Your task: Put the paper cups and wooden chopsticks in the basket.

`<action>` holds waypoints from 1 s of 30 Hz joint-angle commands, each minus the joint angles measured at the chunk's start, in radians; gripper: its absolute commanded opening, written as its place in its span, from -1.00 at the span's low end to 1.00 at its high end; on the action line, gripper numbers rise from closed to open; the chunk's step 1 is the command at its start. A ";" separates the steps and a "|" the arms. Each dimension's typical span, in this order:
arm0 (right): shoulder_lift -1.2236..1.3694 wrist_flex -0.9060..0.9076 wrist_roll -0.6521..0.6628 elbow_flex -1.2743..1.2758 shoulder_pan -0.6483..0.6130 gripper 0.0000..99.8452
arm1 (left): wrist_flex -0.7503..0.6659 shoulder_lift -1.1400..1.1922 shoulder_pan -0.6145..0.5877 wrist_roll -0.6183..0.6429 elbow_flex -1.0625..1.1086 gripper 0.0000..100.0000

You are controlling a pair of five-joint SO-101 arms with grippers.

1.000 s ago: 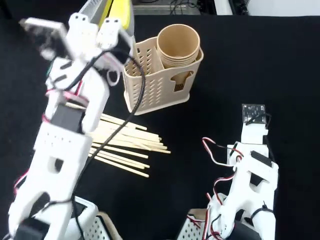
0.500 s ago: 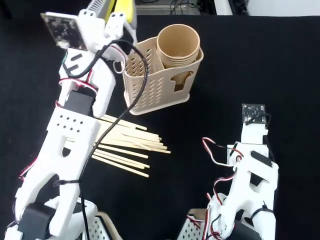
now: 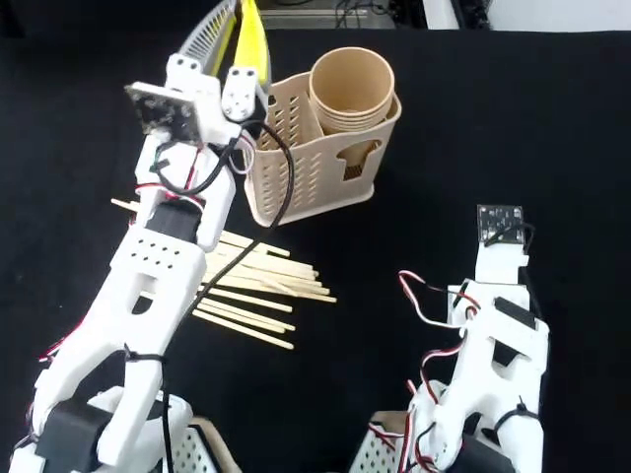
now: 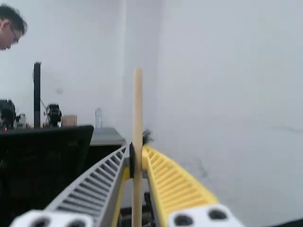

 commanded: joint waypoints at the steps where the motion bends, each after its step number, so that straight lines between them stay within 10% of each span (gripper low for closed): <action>1: -0.024 -0.020 0.032 0.005 -0.011 -0.89 | 0.025 -0.006 -0.010 -0.003 0.045 -0.94; 8: -0.024 -0.020 0.035 0.007 -0.011 -0.89 | 0.097 -0.014 -0.012 0.012 0.054 -0.65; 30: -0.024 -0.020 0.035 0.007 -0.011 -0.89 | 1.680 -0.264 -0.473 0.347 -0.409 -0.60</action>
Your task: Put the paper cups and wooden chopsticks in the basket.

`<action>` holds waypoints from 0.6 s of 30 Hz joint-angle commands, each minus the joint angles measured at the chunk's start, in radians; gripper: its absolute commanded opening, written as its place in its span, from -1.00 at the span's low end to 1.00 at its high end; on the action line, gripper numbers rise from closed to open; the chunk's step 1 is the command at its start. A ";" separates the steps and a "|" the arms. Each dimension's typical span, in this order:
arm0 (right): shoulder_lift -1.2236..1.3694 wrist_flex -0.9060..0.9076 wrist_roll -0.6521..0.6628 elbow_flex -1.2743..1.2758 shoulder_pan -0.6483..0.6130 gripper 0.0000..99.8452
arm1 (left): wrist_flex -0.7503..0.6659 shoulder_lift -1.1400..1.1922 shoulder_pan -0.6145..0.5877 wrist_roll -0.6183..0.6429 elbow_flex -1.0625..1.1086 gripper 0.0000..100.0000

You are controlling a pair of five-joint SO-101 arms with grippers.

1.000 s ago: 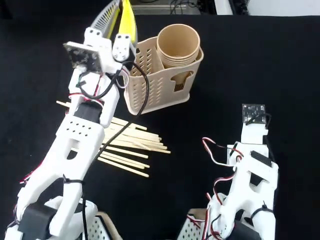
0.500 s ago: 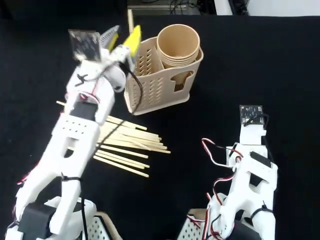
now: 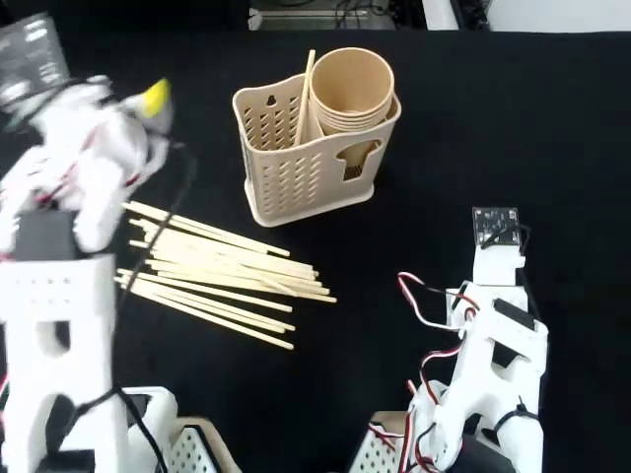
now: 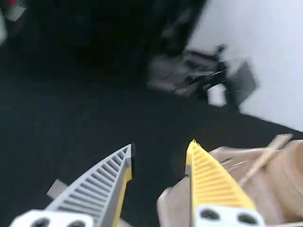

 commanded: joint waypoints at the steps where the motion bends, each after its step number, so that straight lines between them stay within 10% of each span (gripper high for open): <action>1: -0.024 -0.018 0.009 -0.004 -0.011 -0.89 | 0.203 -0.021 -0.099 0.034 0.035 -0.57; 11: -0.024 -0.018 0.009 -0.002 -0.011 -0.89 | 0.068 0.672 -0.114 0.149 -0.073 -0.41; 18: -0.024 -0.018 0.009 -0.002 -0.011 -0.89 | 0.321 1.217 -0.113 0.221 -0.579 -0.42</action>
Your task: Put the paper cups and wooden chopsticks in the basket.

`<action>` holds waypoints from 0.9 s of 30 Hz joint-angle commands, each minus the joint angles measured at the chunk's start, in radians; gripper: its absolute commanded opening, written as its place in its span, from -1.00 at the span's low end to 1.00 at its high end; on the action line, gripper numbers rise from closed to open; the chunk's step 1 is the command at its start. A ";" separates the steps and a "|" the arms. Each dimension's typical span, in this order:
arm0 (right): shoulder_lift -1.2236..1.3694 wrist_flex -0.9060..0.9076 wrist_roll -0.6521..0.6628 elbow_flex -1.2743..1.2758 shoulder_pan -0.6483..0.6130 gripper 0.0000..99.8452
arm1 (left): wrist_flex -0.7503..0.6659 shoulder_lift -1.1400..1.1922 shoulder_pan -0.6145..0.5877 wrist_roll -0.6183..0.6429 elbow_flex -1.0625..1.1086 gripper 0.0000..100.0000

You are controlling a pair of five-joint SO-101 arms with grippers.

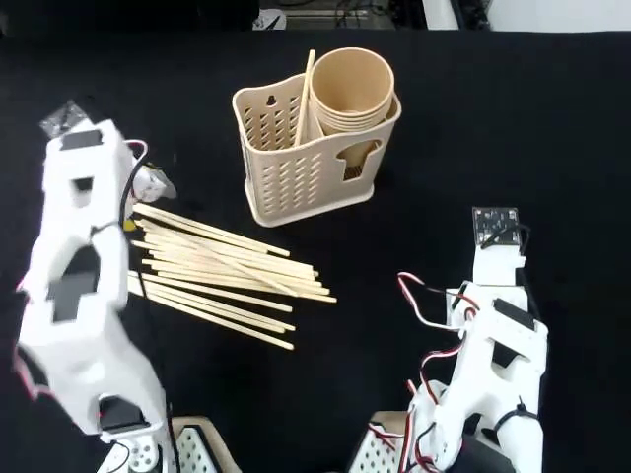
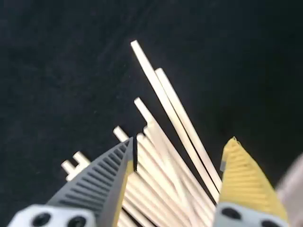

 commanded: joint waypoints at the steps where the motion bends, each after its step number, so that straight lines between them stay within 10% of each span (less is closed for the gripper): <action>1: -0.024 -0.018 0.009 -0.002 -0.011 -0.89 | 0.160 0.224 -0.002 0.008 -0.328 -0.46; 15: -0.024 -0.018 0.009 -0.002 -0.011 -0.89 | 0.454 0.508 0.030 -0.043 -0.898 -0.93; 27: -0.024 -0.018 0.009 -0.002 -0.011 -0.89 | 0.454 0.459 0.073 -0.048 -0.880 -0.94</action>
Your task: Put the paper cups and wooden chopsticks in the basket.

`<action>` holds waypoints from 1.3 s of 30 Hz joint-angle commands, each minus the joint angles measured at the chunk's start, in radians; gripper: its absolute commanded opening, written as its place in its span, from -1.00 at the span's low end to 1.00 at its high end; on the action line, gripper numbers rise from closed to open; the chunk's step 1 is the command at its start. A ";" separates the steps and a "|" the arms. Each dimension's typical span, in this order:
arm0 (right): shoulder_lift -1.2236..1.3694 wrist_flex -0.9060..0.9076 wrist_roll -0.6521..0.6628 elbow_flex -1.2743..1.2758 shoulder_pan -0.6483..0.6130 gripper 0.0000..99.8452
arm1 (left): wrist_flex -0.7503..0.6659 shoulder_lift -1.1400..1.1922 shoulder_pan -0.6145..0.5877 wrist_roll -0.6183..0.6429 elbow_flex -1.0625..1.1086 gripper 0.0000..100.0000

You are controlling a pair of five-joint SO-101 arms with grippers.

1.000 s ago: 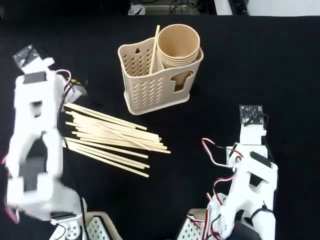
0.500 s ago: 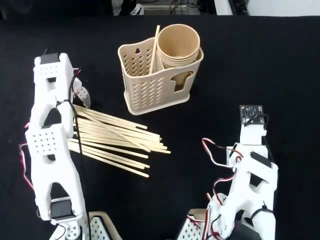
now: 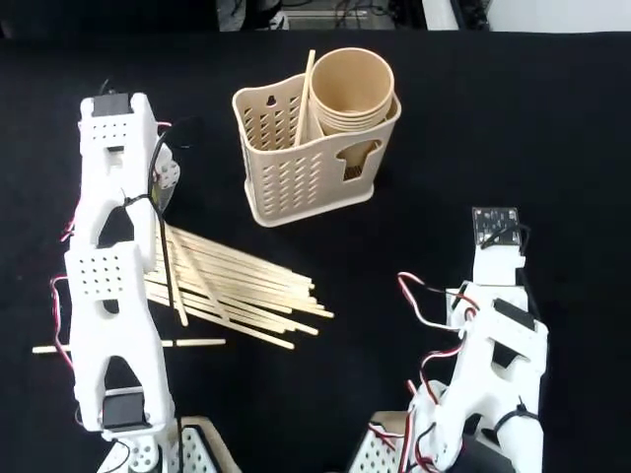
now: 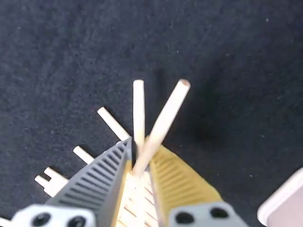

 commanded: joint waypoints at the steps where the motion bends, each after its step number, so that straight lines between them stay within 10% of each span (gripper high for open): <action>1: -0.024 -0.018 0.009 -0.002 -0.011 -0.89 | 0.011 -0.095 0.002 -0.006 -0.024 -0.94; 22: -0.024 -0.018 0.009 -0.002 -0.011 -0.89 | -0.130 -1.135 0.239 -0.198 0.091 -0.94; 39: -0.024 -0.018 0.009 -0.001 -0.006 -0.89 | -0.514 -1.221 0.503 -0.256 0.268 -0.94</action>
